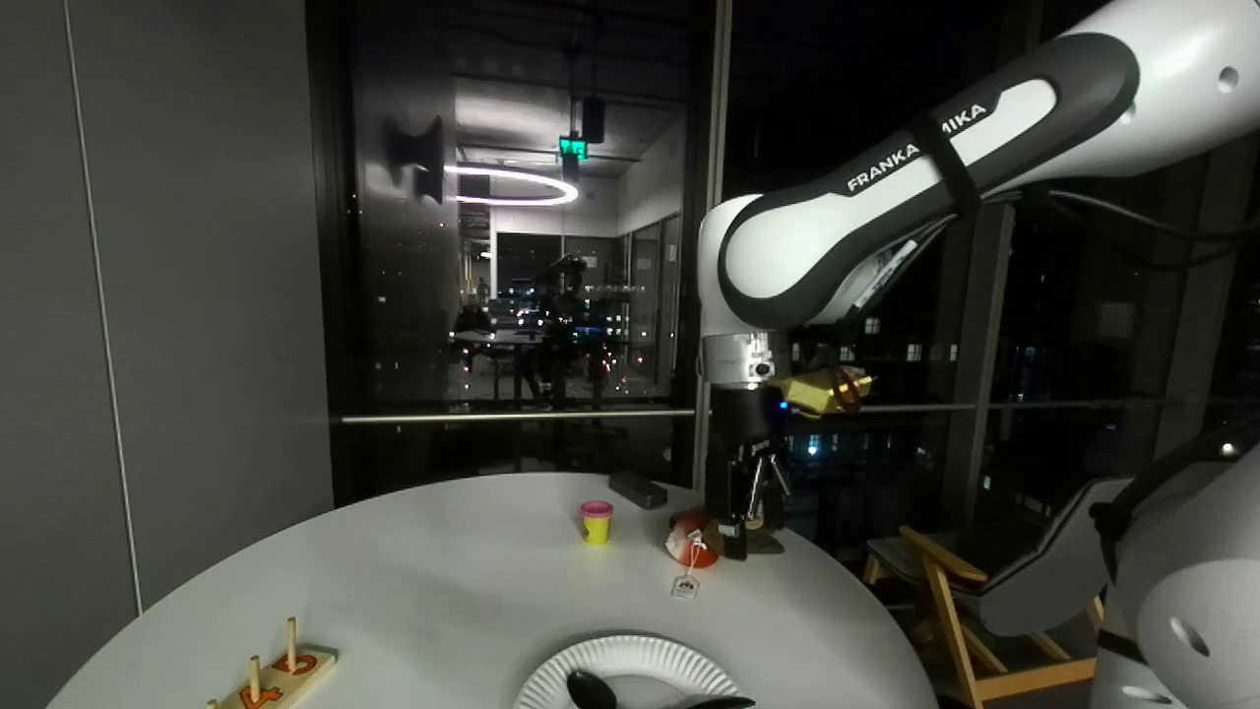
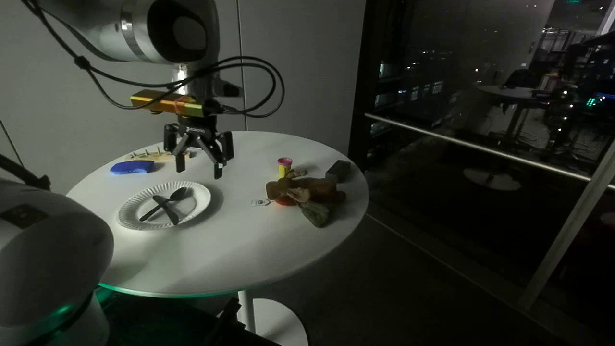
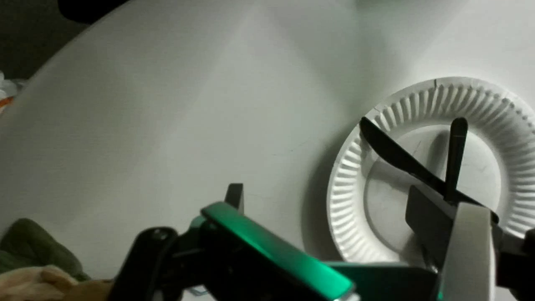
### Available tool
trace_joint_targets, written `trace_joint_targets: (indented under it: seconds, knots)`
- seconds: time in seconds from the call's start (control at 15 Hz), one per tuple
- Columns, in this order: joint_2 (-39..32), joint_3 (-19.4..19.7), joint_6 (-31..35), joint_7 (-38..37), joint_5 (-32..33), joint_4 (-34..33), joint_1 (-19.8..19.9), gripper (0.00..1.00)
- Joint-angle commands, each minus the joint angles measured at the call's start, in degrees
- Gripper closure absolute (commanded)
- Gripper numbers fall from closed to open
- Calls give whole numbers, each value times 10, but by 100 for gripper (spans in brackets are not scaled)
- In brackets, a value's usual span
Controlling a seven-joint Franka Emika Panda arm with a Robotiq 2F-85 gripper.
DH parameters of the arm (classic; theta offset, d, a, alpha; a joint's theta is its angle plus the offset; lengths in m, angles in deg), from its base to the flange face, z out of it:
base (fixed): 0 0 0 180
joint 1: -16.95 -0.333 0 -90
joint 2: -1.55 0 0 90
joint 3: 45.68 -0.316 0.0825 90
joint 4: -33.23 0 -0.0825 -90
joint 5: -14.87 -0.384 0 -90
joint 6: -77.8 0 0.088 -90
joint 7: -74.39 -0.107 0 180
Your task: Pick the black spoon and put it to the right of the white paper plate, pick the black knife and put it to the left of the white paper plate, pick the round red toy and put it on the white plate
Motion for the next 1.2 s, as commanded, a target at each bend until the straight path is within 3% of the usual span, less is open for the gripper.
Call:
trace_joint_targets:
  seconds: [0.0,0.27,0.53,0.87,0.93,1.0,1.13]
  knots:
    - [-17,-35,60,8,-10,29,-47,0]
    - [-82,-75,203,-12,-22,40,-91,0]
    - [-169,-100,322,-48,-5,46,-88,0]
    - [-259,-124,357,-117,38,39,-80,0]
    - [-270,-124,355,-119,37,36,-84,25]
    - [-278,-125,355,-128,38,34,-86,26]
    - [-285,-128,354,-142,43,31,-87,41]
